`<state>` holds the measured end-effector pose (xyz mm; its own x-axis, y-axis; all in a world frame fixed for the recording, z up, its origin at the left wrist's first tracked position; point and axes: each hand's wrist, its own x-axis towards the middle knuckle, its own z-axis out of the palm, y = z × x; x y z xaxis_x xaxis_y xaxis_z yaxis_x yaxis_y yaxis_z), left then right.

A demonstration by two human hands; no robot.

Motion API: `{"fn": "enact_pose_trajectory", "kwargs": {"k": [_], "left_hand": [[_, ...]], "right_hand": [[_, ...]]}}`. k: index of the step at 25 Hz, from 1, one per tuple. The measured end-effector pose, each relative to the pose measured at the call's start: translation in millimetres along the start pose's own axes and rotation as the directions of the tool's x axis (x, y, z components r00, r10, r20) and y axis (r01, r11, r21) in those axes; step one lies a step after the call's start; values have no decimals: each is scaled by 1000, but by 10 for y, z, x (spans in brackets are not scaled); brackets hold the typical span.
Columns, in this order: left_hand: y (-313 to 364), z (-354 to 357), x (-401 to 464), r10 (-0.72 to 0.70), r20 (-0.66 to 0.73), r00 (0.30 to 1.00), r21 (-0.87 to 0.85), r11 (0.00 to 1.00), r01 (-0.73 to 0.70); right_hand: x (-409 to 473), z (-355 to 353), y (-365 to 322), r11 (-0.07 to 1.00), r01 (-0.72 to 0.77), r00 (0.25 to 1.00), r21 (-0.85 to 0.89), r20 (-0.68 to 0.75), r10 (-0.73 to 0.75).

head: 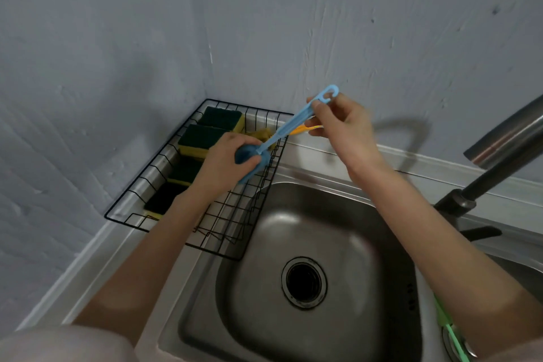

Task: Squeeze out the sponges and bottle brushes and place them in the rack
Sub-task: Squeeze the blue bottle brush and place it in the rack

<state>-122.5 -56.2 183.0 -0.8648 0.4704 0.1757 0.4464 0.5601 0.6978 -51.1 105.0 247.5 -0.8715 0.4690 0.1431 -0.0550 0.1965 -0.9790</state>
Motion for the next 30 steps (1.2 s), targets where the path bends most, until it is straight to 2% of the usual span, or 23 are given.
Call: {"fn": "enact_pose_trajectory", "kwargs": {"k": [5,13,19,30], "left_hand": [[-179,236,362,-41,56,998,99,994,35],[-415,563,654,-79,102,992,131,989,65],[-507,692,631,-113,119,986,113,989,100],[-317,456,357,-40,81,996,195,981,24]], "right_hand": [[259,15,351,996,-83,996,23,-18,83],[498,-9,934,957,-256,963,137,-47,265],[483,21,1130,929,-351,936,118,10,352],[195,-7,1048,870,-493,858,-27,152,491]]}}
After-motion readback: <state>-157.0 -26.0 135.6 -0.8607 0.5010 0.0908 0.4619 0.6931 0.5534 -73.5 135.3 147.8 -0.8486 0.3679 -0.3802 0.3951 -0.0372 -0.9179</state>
